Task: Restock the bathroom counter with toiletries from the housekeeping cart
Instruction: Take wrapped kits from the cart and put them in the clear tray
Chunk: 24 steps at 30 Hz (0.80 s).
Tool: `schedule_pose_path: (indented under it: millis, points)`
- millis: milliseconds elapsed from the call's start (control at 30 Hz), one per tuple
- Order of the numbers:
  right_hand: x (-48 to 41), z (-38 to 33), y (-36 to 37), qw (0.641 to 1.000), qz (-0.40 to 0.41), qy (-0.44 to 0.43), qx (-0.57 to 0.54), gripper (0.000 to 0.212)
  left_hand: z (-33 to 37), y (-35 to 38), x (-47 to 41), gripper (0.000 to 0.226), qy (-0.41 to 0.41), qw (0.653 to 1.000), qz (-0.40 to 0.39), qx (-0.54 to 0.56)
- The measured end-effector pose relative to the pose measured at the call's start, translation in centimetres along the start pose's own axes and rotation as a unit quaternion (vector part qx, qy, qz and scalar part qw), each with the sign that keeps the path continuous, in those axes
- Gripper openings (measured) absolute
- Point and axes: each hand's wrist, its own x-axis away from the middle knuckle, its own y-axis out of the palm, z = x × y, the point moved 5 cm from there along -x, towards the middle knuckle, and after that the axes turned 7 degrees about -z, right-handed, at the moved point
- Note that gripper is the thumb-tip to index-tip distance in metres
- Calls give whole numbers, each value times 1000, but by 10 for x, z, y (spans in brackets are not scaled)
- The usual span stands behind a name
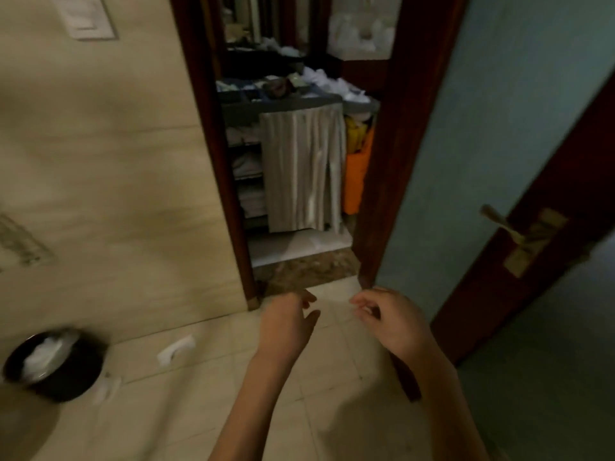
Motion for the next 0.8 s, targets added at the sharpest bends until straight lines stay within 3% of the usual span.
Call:
schedule_pose_path:
  millis: [200, 400, 567, 800]
  points:
    - [-71, -27, 28, 997, -42, -60, 7, 17, -59, -16, -24, 26, -85, 996, 27, 8]
    - [-137, -14, 38, 994, -84, -75, -8, 18, -67, -17, -78, 25, -106, 994, 23, 4]
    - [-212, 13, 6, 994, -77, -79, -15, 19, -46, -23, -164, 24, -93, 995, 36, -13]
    - [-324, 55, -62, 995, -32, -91, -38, 19, 16, -19, -297, 25, -53, 998, -3, -33]
